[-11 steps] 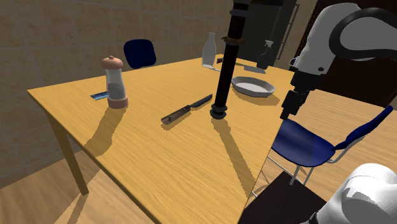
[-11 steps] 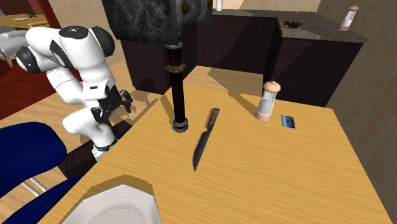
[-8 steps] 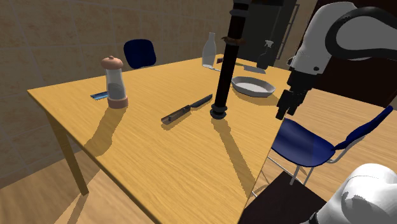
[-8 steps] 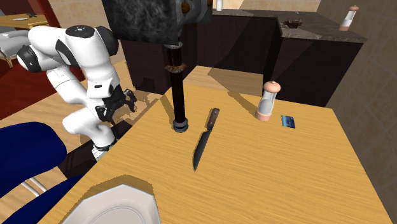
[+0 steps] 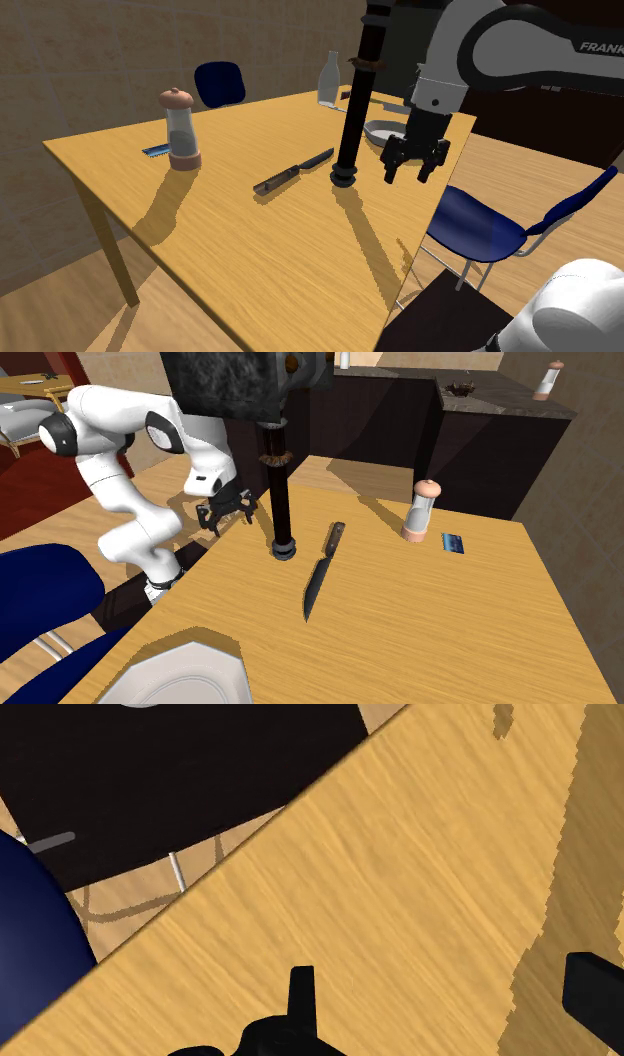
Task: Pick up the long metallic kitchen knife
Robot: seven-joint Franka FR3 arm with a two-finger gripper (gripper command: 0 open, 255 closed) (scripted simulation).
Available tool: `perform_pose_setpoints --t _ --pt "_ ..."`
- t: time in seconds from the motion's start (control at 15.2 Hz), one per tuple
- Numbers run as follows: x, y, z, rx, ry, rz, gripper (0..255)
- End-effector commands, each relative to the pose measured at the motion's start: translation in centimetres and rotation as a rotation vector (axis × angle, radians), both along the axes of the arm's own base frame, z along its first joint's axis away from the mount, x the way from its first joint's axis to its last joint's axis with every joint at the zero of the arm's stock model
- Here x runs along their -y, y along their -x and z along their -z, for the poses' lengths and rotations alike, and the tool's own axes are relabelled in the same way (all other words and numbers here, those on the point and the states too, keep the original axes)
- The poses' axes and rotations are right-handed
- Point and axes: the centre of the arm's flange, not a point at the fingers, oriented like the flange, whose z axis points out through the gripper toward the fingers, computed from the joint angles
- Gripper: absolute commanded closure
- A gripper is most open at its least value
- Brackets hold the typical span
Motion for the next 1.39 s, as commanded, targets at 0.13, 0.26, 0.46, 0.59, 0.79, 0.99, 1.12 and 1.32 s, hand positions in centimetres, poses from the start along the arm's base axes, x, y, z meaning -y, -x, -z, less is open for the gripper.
perform_pose_setpoints --t 0.13,0.26,0.46,0.59,0.79,0.99,1.12,1.32 --pt "-3.6 -3.8 0.4 -0.008 0.013 0.187 0" --pt "-5.1 -6.0 0.6 -0.012 0.020 0.276 0" --pt "-7.1 -9.4 0.9 -0.018 0.031 0.410 0" --pt "-8.1 -11.9 1.1 -0.022 0.038 0.499 0" --pt "-9.2 -15.7 1.4 -0.028 0.049 0.632 0" --pt "-9.8 -19.7 1.8 -0.034 0.060 0.766 0" --pt "-9.9 -22.3 2.1 -0.038 0.067 0.855 0" --pt "-9.8 -24.5 2.8 -0.041 0.073 0.929 0"
